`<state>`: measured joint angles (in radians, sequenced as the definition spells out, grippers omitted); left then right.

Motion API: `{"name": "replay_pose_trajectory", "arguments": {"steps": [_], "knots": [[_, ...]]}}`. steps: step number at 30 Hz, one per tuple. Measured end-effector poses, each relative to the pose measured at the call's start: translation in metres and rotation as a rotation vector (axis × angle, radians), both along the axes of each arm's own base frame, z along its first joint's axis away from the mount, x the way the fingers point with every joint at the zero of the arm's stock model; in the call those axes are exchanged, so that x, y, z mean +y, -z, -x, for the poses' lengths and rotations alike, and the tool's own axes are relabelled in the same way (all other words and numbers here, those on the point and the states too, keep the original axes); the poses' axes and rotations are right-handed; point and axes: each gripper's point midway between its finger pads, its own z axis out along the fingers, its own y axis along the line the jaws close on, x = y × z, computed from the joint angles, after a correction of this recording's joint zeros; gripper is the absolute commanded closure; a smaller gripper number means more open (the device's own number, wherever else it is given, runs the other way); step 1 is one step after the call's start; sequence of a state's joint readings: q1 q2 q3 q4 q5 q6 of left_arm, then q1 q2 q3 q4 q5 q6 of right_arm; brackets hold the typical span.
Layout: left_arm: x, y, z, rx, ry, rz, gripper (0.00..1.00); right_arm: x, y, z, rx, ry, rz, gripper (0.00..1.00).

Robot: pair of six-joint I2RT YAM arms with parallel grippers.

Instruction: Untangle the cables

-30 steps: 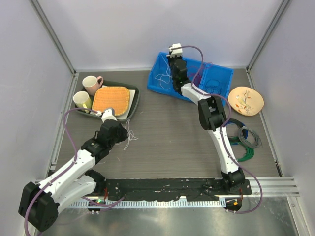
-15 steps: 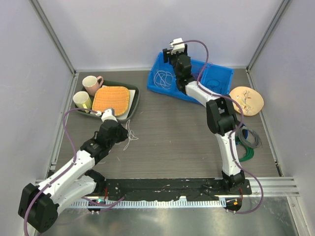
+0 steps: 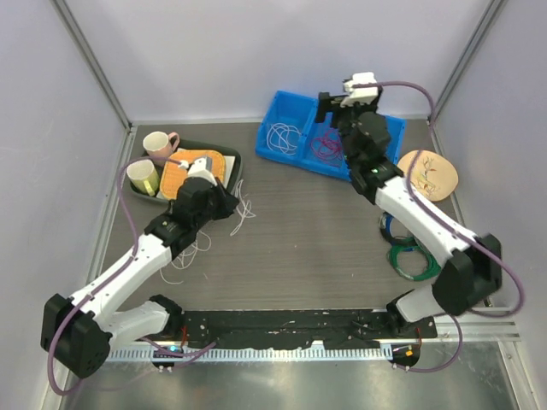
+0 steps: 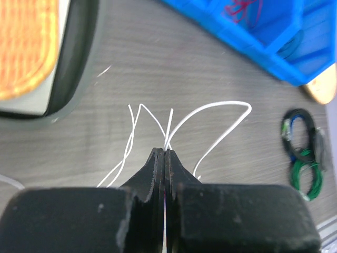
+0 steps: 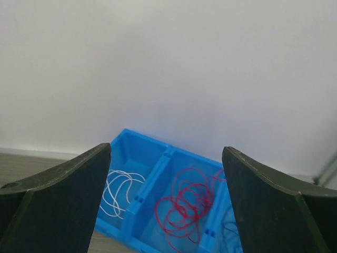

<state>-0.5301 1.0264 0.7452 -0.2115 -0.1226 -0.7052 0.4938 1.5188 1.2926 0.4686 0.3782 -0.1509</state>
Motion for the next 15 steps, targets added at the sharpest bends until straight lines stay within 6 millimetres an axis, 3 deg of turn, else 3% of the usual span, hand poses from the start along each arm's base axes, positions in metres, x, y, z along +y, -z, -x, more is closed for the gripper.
{"name": "replay_pose_trajectory", "arguments": {"steps": [6, 10, 15], "knots": [[-0.035, -0.059, -0.053, -0.089, 0.049, 0.018, 1.0, -0.056, -0.033, 0.073, -0.009, 0.079, -0.035, 0.08], [-0.065, -0.096, -0.103, -0.168, 0.074, 0.018, 1.0, -0.08, -0.016, 0.102, -0.019, 0.123, -0.028, 0.08], [-0.107, -0.121, -0.18, -0.249, 0.099, -0.013, 1.0, -0.093, 0.01, 0.111, 0.025, 0.169, 0.003, 0.08]]}}
